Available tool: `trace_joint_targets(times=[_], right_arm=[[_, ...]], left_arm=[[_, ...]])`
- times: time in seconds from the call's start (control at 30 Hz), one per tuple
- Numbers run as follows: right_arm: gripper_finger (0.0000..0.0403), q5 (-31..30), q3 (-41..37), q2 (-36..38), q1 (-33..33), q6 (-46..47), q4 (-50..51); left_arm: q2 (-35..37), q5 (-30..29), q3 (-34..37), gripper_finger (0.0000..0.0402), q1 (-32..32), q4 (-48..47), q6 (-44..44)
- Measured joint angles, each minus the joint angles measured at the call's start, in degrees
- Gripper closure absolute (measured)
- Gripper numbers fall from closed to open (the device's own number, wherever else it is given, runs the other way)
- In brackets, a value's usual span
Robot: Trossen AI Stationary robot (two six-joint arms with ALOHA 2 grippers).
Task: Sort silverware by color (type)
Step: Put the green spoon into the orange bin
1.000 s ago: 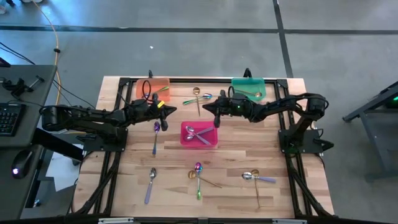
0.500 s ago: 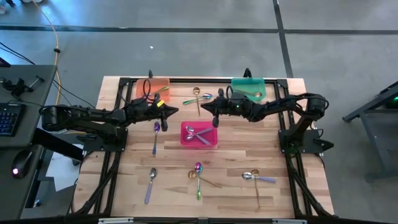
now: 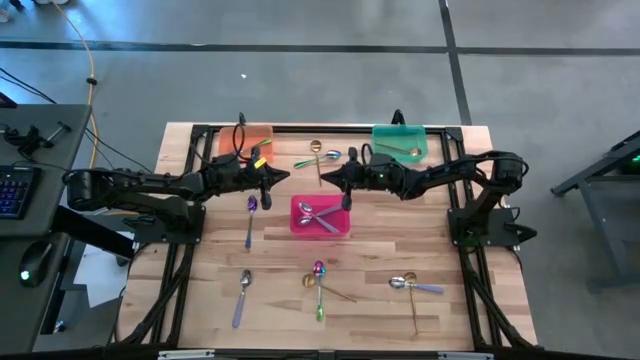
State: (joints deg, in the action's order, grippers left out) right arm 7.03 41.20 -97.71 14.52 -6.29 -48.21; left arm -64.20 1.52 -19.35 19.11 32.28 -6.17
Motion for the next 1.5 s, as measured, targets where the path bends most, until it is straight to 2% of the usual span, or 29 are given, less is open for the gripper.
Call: trace_joint_targets(times=[0.3,0.47,0.6,0.8,1.13,1.33,1.5], right_arm=[[0.0402,0.0,0.0,0.0,0.9,1.3,0.4],[0.0402,-0.1,0.0,0.0,3.1,1.6,0.8],[0.0402,-0.1,0.0,0.0,5.2,4.2,3.6],[0.0402,-0.2,0.0,0.0,7.6,7.5,9.3],[0.0402,-8.5,4.9,0.0,9.2,9.8,24.2],[0.0402,-5.6,7.2,0.0,9.1,8.1,23.6],[0.0402,-2.3,7.7,0.0,9.5,6.0,23.6]], left_arm=[[0.0,-0.8,0.0,0.0392,0.0,-8.8,1.1],[0.0,-1.7,0.0,0.0392,0.0,-11.6,5.8],[0.0,-2.8,0.0,0.0392,0.0,-12.6,10.7],[0.0,-5.3,0.0,0.0392,0.1,-13.6,10.1],[0.0,-3.2,0.0,0.0392,3.5,-14.6,10.1],[0.0,0.1,0.0,0.0392,4.6,-16.5,9.3],[0.0,0.2,0.0,0.0392,4.6,-18.3,7.2]])
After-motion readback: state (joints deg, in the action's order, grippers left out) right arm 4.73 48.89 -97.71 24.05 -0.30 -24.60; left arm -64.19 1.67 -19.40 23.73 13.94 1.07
